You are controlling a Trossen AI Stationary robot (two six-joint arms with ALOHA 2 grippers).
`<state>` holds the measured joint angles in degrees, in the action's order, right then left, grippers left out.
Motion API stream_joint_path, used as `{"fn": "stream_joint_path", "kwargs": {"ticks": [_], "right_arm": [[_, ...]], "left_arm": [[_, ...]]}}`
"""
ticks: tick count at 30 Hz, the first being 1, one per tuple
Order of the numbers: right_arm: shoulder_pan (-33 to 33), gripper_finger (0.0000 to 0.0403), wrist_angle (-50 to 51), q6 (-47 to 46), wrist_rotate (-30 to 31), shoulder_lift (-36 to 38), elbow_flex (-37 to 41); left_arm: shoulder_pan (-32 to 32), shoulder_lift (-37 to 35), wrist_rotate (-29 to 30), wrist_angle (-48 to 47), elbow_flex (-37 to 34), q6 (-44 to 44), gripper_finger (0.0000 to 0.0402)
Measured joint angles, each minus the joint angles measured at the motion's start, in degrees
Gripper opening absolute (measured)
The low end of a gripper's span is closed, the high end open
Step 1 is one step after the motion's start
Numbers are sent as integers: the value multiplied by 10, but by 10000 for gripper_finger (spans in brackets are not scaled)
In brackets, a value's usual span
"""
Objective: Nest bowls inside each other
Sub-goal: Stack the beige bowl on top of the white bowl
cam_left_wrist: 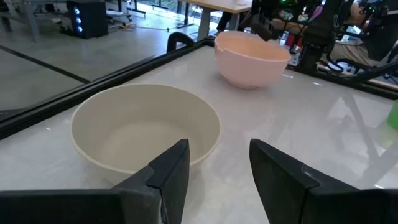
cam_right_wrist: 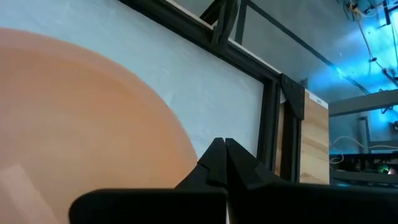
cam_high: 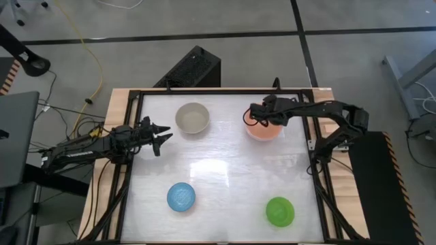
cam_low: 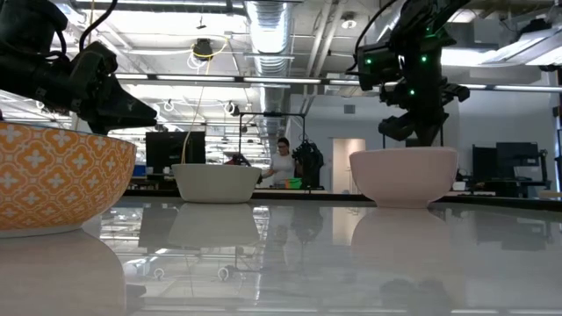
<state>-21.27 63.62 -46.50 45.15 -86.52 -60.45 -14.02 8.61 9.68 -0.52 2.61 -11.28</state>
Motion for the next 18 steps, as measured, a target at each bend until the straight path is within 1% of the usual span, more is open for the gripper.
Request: {"fn": "stream_joint_path", "kwargs": {"ticks": [6, 12, 18], "right_arm": [[-2, 6, -1, -1, -27, 0, 0], [-2, 6, -1, -1, -18, 0, 0], [-6, 6, -3, -5, -30, 0, 0]], "left_arm": [[0, 0, 0, 0, 0, -17, 158], [0, 0, -4, 0, 0, -18, 158], [0, 0, -4, 0, 0, -18, 158]]}}
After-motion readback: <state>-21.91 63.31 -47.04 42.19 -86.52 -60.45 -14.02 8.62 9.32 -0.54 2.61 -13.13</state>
